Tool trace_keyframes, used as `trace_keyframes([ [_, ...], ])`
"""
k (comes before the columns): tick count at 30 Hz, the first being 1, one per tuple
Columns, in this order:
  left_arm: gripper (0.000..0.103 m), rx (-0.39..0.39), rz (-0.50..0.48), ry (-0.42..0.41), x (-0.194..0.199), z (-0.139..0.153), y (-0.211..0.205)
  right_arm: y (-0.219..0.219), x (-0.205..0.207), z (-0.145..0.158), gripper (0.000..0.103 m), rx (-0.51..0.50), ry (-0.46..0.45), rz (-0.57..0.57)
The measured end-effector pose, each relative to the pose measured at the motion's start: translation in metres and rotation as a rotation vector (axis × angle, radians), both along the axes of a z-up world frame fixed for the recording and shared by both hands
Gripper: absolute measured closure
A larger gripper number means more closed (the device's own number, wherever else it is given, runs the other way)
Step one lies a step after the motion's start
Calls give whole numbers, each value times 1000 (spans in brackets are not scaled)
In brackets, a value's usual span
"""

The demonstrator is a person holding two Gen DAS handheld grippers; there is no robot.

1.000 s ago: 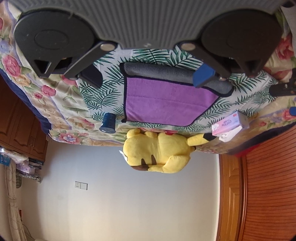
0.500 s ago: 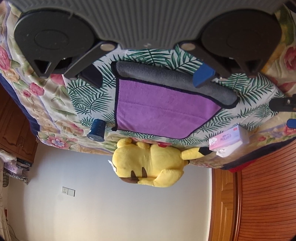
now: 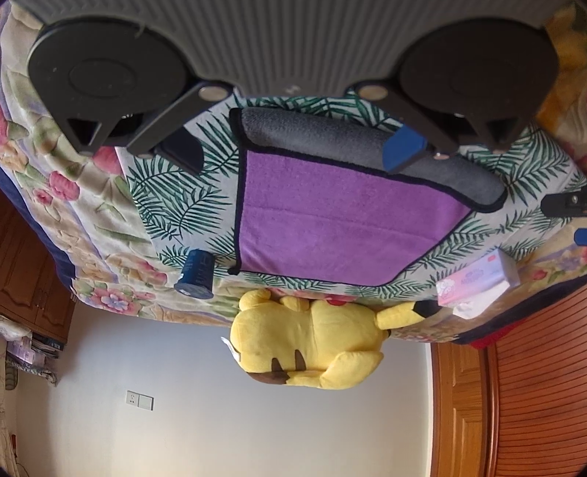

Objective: Fold towel

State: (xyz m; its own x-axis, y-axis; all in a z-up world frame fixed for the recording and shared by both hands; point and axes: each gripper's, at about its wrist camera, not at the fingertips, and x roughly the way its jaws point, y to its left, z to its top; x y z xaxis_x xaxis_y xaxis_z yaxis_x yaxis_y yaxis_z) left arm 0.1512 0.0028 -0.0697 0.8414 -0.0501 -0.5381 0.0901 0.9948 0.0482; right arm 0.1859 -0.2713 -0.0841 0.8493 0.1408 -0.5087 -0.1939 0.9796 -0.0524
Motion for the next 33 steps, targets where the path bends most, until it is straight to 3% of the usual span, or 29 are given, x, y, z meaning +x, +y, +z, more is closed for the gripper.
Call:
trace_keyframes([
  [15,19,-73,12,70,37,-18,14,-17,35,-17,0,21,72,-38],
  [19,23,-93,-7,76,43,-21,13,-17,40,-21,0,23,99,-29],
  [25,37,-131,-44,95,52,-25,13,-19,47,-26,1,30,134,-13],
  [28,47,-139,-62,97,55,-27,12,-20,50,-29,9,38,161,-5],
  [33,70,-144,-77,107,60,-32,10,-21,55,-34,14,51,197,8],
])
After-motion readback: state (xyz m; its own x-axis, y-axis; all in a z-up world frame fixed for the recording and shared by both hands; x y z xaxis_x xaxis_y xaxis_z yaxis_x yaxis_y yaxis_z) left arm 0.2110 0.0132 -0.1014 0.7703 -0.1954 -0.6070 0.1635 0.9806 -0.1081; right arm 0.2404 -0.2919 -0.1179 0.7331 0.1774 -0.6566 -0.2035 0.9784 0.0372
